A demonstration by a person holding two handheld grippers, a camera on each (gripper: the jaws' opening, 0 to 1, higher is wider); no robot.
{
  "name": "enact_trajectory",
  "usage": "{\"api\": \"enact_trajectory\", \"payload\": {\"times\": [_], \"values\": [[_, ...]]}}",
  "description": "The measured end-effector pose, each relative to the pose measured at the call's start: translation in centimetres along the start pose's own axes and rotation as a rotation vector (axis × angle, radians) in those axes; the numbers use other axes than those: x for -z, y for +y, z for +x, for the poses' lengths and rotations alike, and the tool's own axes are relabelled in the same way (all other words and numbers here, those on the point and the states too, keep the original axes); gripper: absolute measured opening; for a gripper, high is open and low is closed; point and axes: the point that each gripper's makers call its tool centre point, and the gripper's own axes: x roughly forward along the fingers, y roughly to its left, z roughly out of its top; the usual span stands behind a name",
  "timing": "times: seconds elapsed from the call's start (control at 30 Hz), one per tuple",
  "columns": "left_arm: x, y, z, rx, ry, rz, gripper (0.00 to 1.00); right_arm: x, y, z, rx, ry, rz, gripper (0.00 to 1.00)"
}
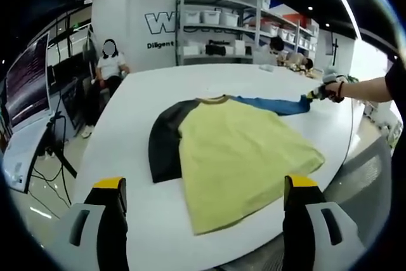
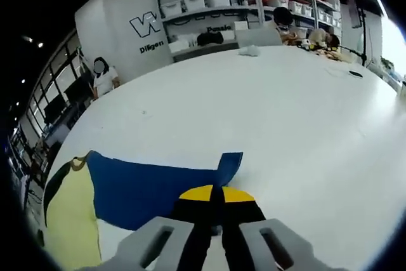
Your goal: Fold the garment on the visible template until the final outline fits inside the template.
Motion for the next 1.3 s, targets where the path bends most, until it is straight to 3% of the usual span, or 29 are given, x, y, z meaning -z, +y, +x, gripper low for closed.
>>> {"api": "enact_trajectory", "payload": {"times": [0.53,1.07,1.17,1.3], "values": [[-0.6,0.0,-0.3,0.006,-0.008,0.014,0.99,-0.1,7.2,1.8,-0.147,0.05,-0.058,0.0],[-0.7,-0.6,0.2,0.026,-0.015,0.018,0.99,1.6,16.3,1.6,-0.277,0.085,-0.112,0.0],[-0.6,-0.5,0.2,0.021,-0.015,0.016,0.99,2.0,18.0,1.0,-0.277,0.077,-0.168,0.0],[-0.5,-0.3,0.2,0.019,-0.014,0.013,0.99,2.8,20.4,0.1,-0.304,0.08,-0.155,0.0]]}}
